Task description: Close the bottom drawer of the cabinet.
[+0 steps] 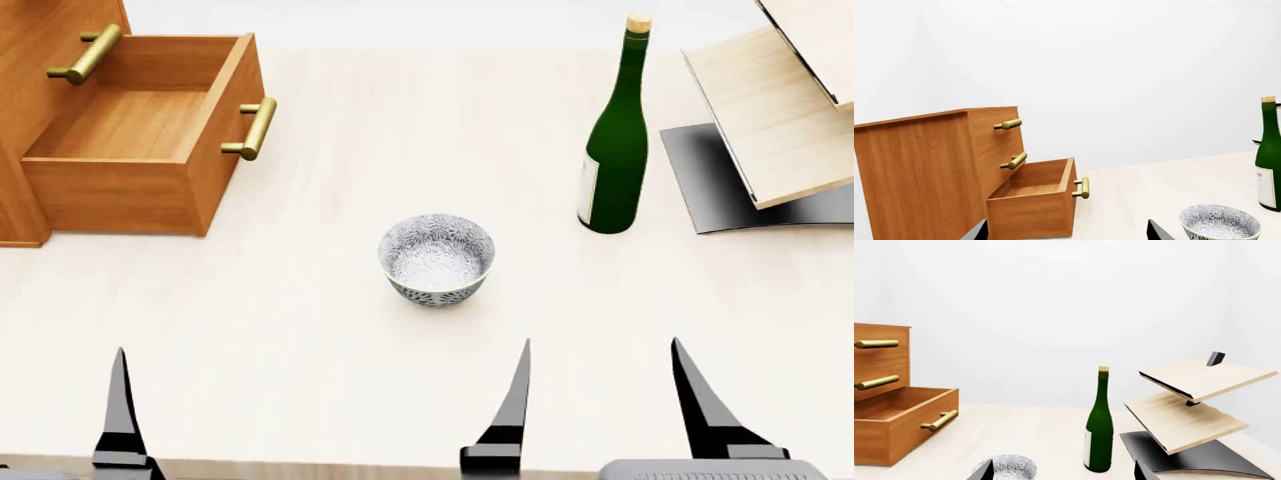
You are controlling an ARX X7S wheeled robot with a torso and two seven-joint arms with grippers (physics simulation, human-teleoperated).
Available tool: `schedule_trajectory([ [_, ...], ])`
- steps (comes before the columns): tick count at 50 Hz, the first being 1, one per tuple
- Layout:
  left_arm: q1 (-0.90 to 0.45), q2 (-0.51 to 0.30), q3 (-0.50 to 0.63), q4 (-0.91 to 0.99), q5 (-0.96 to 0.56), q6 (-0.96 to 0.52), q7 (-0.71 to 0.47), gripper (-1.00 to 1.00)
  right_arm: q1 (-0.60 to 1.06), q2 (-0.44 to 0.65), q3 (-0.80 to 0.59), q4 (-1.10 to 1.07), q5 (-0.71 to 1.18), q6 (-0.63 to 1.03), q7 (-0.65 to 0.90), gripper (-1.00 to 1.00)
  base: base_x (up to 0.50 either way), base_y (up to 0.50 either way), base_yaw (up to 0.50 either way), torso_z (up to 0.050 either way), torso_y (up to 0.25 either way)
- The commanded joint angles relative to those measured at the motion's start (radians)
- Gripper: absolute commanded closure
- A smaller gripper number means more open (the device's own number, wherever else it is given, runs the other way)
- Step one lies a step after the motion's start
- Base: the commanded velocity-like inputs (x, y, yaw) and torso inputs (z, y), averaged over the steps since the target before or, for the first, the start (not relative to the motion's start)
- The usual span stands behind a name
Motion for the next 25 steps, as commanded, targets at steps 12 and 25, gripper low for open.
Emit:
schedule_trajectory([
  [12, 0.000, -0.024, -0.001, 0.071, 0.003, -0.042, -0.024, -1.00, 0.022, 0.017, -0.011, -0.068, 0.015, 0.047, 0.022, -1.00, 0.00, 0.19, 0.00, 0.000, 0.000],
  [25, -0.003, -0.030, 0.007, 0.066, 0.002, -0.040, -0.034, -1.00, 0.023, 0.021, -0.002, -0.054, 0.030, 0.035, 0.033, -1.00, 0.00, 0.50, 0.00, 0.000, 0.000],
])
